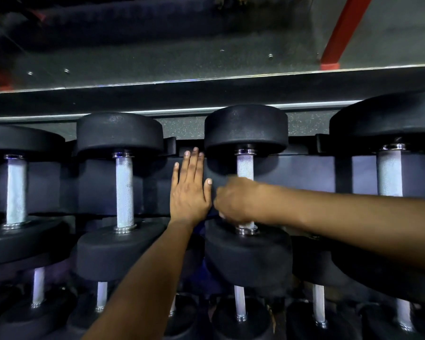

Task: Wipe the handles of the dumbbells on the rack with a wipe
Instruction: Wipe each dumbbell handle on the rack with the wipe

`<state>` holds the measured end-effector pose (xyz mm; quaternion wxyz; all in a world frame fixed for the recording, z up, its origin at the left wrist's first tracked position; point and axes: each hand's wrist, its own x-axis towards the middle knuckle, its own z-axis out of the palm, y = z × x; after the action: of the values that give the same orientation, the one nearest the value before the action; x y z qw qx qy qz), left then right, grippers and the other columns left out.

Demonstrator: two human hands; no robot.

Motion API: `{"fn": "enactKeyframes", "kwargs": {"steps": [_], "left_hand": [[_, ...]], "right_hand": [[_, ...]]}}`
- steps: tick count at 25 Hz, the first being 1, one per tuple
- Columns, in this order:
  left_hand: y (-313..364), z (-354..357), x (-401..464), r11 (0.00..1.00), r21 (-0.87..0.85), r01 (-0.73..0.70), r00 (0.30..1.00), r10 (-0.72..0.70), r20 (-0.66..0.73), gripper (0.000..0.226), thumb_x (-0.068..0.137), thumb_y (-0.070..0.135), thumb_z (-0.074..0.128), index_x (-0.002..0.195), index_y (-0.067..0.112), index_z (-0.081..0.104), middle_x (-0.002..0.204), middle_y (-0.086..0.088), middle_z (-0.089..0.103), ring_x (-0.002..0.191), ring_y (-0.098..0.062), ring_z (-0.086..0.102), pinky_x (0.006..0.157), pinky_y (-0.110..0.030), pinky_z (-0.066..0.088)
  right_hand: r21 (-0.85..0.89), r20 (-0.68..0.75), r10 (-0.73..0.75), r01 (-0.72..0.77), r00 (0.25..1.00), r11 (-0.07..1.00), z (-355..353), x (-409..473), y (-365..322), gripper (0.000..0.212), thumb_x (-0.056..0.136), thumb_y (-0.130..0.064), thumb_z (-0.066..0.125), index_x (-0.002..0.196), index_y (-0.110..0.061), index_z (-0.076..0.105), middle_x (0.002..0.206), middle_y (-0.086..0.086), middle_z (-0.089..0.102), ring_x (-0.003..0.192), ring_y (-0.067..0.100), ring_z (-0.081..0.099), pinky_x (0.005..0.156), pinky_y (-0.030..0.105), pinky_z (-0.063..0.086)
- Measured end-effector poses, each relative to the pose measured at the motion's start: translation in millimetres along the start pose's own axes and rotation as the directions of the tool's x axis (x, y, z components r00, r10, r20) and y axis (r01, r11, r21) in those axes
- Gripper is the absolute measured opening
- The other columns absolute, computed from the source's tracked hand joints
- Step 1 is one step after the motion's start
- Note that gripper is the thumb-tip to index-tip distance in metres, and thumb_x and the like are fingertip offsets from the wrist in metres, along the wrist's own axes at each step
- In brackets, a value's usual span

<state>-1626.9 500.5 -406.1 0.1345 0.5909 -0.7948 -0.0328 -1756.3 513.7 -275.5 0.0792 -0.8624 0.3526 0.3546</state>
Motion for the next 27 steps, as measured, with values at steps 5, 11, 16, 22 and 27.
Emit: {"fn": "enactKeyframes", "kwargs": {"steps": [5,11,16,22,27], "left_hand": [[0.3,-0.6,0.5,1.0,-0.009,-0.003,1.0,0.003,-0.01,0.063,0.093,0.031,0.03,0.149,0.003,0.028,0.158,-0.01,0.025,0.147,-0.021,0.017,0.12,-0.038,0.006],[1.2,-1.7,-0.3,1.0,0.001,0.0,1.0,0.0,0.005,0.062,0.095,0.031,0.03,0.15,0.004,0.027,0.159,-0.009,0.022,0.148,-0.022,0.016,0.121,-0.039,0.006],[0.8,-1.8,-1.1,1.0,0.007,0.012,1.0,-0.012,0.009,0.062,0.095,0.03,0.03,0.151,0.005,0.025,0.16,-0.008,0.02,0.148,-0.021,0.014,0.121,-0.039,0.005],[0.5,0.2,-1.3,1.0,0.019,0.006,1.0,-0.006,0.004,0.062,0.095,0.03,0.03,0.151,0.004,0.025,0.16,-0.008,0.02,0.148,-0.021,0.013,0.121,-0.04,0.006],[0.9,-0.2,-1.7,1.0,0.005,0.001,1.0,-0.001,-0.005,0.061,0.095,0.03,0.03,0.15,0.004,0.027,0.159,-0.009,0.022,0.148,-0.021,0.014,0.121,-0.039,0.006]], "right_hand": [[0.046,-0.02,-0.048,0.048,0.999,0.998,1.2,1.6,0.5,0.033,0.096,-0.016,0.044,0.125,-0.006,0.054,0.128,0.008,0.056,0.118,0.027,0.053,0.095,0.034,0.042],[0.602,-0.38,-0.096,0.325,0.92,0.73,62.0,-75.7,20.3,0.043,0.086,0.003,0.046,0.116,-0.023,0.062,0.128,-0.01,0.059,0.127,0.0,0.044,0.107,0.022,0.034],[0.999,-0.02,0.625,0.035,0.78,-0.011,99.6,-73.9,27.2,0.027,0.092,0.002,0.048,0.105,-0.01,0.067,0.091,-0.007,0.068,0.091,0.008,0.062,0.081,0.019,0.044],[0.586,0.328,0.099,-0.12,0.94,-0.801,60.2,-17.2,38.7,0.035,0.092,0.006,0.025,0.094,-0.004,0.059,0.089,0.013,0.069,0.069,0.021,0.069,0.069,0.032,0.057],[0.547,0.444,0.605,0.335,0.661,-0.767,26.3,-8.2,30.3,0.026,0.089,0.005,0.036,0.082,-0.012,0.055,0.078,0.008,0.057,0.066,0.017,0.053,0.06,0.026,0.048]]}}
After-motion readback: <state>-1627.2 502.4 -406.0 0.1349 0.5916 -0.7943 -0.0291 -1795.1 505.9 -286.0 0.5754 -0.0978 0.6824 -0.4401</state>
